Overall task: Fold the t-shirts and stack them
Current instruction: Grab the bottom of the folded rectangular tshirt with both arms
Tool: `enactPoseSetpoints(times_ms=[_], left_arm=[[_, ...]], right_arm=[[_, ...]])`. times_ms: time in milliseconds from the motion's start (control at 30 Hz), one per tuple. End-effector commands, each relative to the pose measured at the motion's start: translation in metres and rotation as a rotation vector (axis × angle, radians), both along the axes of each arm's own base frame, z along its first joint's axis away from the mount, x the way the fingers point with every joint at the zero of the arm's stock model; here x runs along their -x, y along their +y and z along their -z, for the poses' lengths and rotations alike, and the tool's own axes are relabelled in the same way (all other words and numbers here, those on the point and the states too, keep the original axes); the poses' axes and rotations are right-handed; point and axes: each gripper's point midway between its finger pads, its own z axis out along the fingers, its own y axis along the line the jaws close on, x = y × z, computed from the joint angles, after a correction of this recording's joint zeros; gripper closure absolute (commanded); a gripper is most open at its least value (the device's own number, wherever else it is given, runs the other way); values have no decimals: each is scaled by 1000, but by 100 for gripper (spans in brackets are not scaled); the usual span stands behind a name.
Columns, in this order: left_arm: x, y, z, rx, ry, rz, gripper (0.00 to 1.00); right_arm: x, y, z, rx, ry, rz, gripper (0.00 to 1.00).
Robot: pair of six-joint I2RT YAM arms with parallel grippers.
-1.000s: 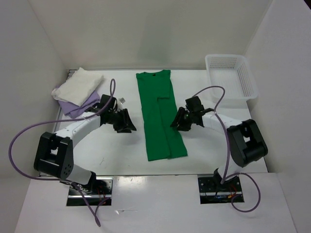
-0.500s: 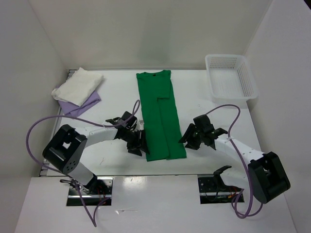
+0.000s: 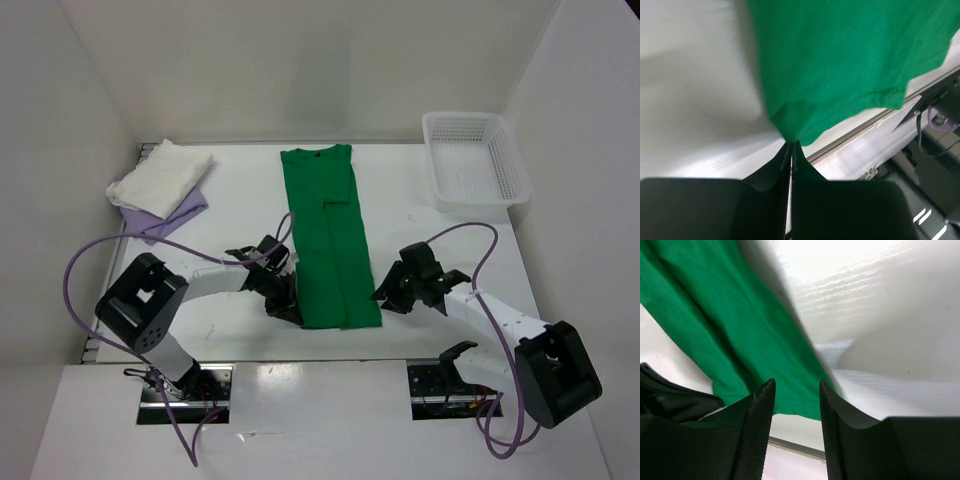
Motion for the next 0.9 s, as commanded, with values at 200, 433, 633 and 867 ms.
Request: enactPoseSetpoints(times_ms=[200, 433, 633, 867], left_arm=[[15, 44, -4, -70, -6, -58, 96], [24, 46, -5, -53, 11, -45, 43], [7, 32, -8, -10, -1, -93, 43], [-8, 24, 0, -9, -11, -115, 54]], right_arm=[[44, 21, 22, -19, 100, -111, 51], [71, 32, 24, -93, 123, -151, 50], [59, 33, 23, -83, 90, -113, 50], [52, 30, 29, -37, 85, -97, 69]])
